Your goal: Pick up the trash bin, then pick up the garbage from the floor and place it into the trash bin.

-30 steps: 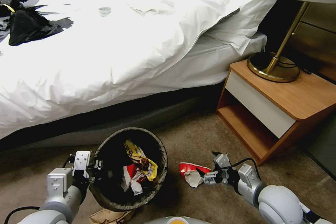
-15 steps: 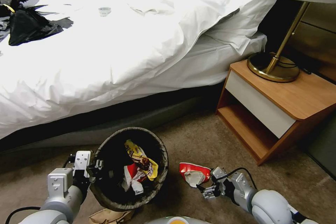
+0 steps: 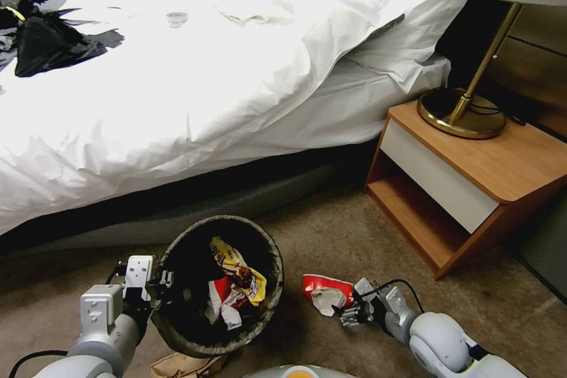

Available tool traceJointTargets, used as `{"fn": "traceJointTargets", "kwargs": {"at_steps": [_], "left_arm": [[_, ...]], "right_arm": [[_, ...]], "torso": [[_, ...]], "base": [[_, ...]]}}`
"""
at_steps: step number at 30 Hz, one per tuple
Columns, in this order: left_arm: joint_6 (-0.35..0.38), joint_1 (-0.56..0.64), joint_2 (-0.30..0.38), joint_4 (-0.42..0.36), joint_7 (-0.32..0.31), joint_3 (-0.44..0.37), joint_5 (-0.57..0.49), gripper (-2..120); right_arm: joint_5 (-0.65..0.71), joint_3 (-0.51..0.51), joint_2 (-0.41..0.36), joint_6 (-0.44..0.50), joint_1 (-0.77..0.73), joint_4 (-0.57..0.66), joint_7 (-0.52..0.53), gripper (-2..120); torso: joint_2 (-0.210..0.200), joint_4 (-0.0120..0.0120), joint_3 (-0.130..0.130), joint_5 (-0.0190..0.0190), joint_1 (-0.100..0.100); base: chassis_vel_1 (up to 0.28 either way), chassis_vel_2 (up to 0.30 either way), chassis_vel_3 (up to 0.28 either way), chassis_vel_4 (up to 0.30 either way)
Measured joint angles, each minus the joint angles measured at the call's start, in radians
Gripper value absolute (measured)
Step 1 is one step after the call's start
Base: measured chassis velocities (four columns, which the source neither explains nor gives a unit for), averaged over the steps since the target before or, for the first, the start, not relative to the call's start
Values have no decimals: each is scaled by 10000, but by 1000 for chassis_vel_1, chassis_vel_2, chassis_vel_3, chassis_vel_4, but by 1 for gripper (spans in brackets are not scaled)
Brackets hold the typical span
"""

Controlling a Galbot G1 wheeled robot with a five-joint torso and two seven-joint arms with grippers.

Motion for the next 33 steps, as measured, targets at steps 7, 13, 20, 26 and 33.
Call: {"fn": "traceJointTargets", "kwargs": {"at_steps": [7, 13, 20, 26, 33], "left_arm": [[0, -5, 4, 0, 3, 9, -4, 1], [0, -5, -23, 0, 3, 28, 0, 1], [0, 2, -57, 0, 5, 51, 34, 1], [0, 37, -82, 0, 9, 63, 74, 1], [0, 66, -88, 0, 17, 74, 116, 1]], "right_arm": [[-104, -215, 230, 8, 617, -895, -5, 100], [-221, -282, 373, 36, 930, -1299, -37, 100], [-452, -389, 478, 132, 1082, -1500, -125, 100], [-580, -476, 529, 185, 1105, -1470, -197, 100], [-632, -513, 519, 199, 900, -1199, -204, 100]], "torso": [[0, 0, 0, 1, 0], [0, 0, -1, 0, 0], [0, 0, 0, 0, 1], [0, 0, -1, 0, 0], [0, 0, -1, 0, 0]], "base": [[0, 0, 0, 0], [0, 0, 0, 0], [0, 0, 0, 0], [0, 0, 0, 0], [0, 0, 0, 0]]}}
